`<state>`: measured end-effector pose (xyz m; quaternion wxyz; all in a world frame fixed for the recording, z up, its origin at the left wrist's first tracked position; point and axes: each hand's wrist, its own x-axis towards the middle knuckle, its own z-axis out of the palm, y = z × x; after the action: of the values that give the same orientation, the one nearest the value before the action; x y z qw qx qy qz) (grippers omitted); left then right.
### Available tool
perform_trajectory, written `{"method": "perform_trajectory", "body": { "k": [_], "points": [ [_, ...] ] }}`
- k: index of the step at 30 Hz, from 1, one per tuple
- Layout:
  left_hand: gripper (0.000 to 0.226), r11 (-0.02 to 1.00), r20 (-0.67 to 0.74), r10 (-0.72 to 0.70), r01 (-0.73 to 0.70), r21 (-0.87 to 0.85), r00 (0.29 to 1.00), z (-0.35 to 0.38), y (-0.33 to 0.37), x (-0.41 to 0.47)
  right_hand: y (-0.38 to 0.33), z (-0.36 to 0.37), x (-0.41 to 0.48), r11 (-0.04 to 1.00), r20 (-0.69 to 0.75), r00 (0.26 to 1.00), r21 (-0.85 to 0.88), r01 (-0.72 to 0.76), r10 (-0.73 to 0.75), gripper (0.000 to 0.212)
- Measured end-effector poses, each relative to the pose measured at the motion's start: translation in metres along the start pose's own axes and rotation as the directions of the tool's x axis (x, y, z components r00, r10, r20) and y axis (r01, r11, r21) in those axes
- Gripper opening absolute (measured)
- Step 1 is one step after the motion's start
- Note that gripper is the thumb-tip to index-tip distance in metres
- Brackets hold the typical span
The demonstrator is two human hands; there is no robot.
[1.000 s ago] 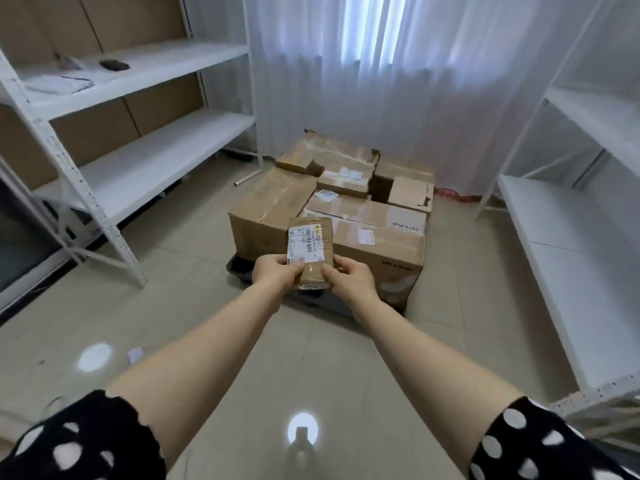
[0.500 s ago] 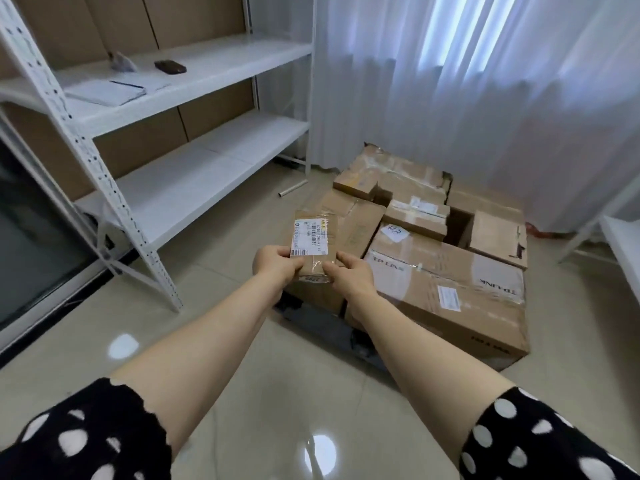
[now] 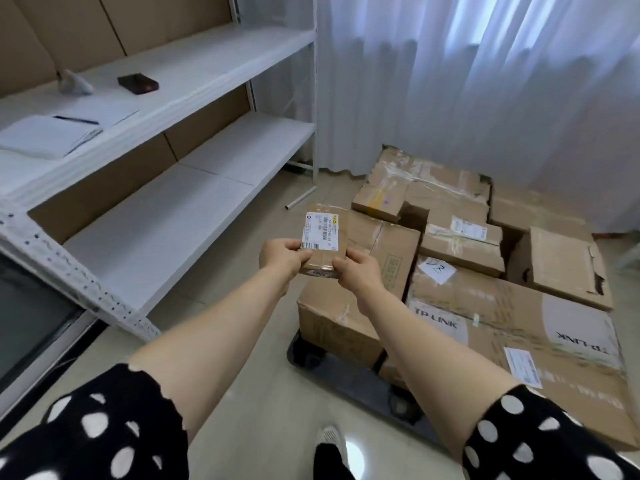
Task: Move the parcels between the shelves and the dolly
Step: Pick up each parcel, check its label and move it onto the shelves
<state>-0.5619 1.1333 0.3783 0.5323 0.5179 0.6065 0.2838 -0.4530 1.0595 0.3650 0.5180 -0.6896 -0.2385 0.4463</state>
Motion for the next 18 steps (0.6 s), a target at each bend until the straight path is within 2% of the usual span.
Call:
{"method": "perform_trajectory", "body": {
  "k": [10,14,17,18],
  "points": [
    [0.029,0.999,-0.012,-0.028,0.028,0.024,1.0,-0.002,0.071,0.174,-0.066,0.062,0.172,0.999,0.026,0.999,0.028,-0.045,0.045,0.037],
    [0.023,0.999,0.047,-0.04,0.039,0.021,0.998,0.0,0.09,0.245,-0.081,0.086,0.234,0.998,-0.03,0.998,0.039,-0.047,0.048,0.034],
    [0.005,0.997,0.093,-0.059,0.055,0.046,0.994,-0.004,0.099,0.31,-0.092,0.111,0.281,0.998,-0.091,0.994,0.038,-0.049,0.053,0.034],
    [0.007,0.997,0.107,-0.059,0.053,0.059,0.993,-0.006,0.103,0.333,-0.097,0.12,0.297,0.998,-0.111,0.992,0.045,-0.049,0.054,0.034]
  ]
}}
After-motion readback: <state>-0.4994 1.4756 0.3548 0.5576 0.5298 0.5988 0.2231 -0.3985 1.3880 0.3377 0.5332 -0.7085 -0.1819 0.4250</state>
